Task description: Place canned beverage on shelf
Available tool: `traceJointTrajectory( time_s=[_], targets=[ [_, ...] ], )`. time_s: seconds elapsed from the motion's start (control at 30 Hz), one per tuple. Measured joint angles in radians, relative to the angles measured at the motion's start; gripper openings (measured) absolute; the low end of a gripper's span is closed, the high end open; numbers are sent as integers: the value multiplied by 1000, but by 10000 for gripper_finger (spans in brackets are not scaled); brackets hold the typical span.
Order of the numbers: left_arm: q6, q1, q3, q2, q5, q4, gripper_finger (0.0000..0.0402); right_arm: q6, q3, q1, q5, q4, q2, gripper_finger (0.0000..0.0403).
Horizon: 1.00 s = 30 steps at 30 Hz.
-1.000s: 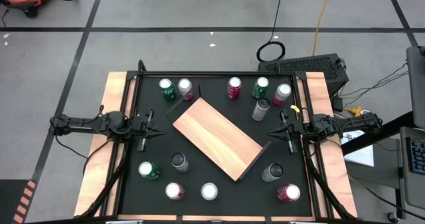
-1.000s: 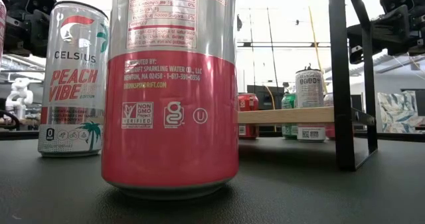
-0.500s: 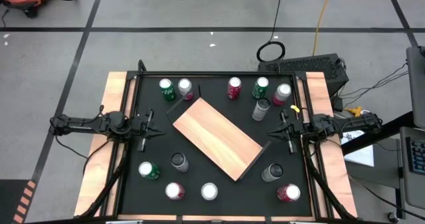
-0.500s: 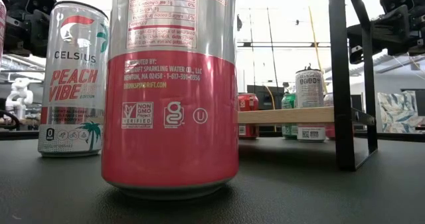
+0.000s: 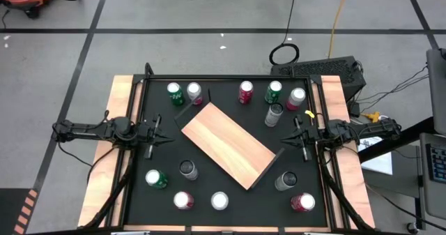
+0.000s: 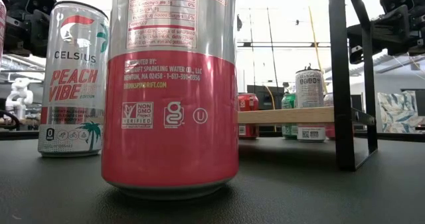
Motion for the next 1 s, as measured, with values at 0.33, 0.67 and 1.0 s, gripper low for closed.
traceJointTrajectory(
  time_s=[0.33, 0.67, 1.0],
  targets=[
    [0, 0, 0, 0, 0, 0, 0, -79, 0, 0, 0, 0, 0, 0],
    [0, 0, 0, 0, 0, 0, 0, -123, 0, 0, 0, 0, 0, 0],
    [0, 0, 0, 0, 0, 0, 0, -82, 0, 0, 0, 0, 0, 0]
  ],
)
